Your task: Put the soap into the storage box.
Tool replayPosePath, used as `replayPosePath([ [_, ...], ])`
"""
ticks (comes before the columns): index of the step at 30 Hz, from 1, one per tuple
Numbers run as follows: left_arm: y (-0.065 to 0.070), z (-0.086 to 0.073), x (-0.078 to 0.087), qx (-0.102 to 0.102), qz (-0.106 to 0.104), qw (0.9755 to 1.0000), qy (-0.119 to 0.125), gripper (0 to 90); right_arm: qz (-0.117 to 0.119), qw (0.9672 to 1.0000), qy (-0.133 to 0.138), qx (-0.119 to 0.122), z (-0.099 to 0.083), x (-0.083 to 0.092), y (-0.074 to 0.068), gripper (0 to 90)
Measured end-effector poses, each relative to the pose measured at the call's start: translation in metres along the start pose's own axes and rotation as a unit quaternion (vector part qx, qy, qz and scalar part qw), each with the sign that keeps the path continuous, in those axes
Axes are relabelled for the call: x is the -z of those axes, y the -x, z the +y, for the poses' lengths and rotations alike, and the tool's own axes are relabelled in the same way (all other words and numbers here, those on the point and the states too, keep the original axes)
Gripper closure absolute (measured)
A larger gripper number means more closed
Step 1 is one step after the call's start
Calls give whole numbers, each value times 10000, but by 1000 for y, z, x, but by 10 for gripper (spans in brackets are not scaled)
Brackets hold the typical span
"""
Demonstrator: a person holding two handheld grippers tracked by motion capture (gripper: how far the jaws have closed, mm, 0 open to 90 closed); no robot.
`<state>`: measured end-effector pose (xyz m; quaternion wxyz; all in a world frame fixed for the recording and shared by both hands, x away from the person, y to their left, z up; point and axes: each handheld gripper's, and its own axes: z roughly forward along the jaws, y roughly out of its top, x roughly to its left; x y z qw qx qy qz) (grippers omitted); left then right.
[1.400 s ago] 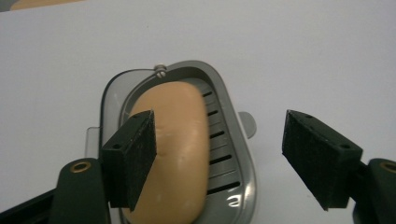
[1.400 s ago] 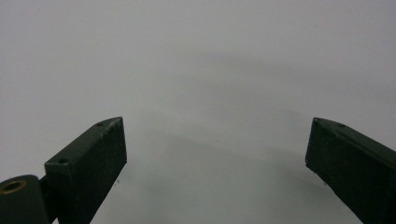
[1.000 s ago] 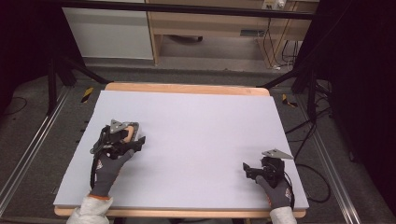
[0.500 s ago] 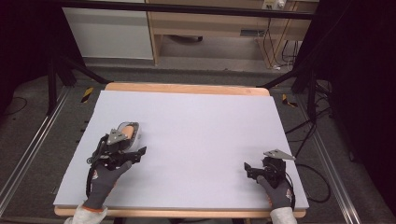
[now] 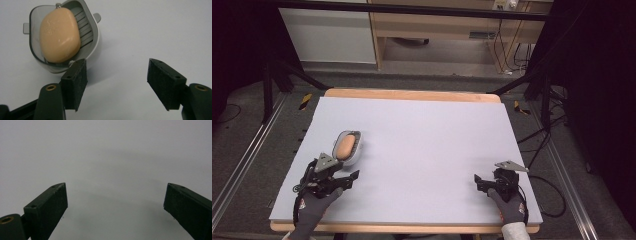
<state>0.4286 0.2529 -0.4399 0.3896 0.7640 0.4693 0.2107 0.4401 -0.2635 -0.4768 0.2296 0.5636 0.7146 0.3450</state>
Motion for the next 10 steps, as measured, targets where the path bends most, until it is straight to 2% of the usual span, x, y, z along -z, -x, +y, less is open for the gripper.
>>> replayPosePath([
  [4, 0, -10, 4, -57, -14, 10000, -39, 316, -10, 10000, -3, 8, 0, 0, 0, 54],
  [10, -7, -17, 4, -13, 34, 9999, -136, 315, -8, 10000, -8, -19, 0, 0, 0, 54],
])
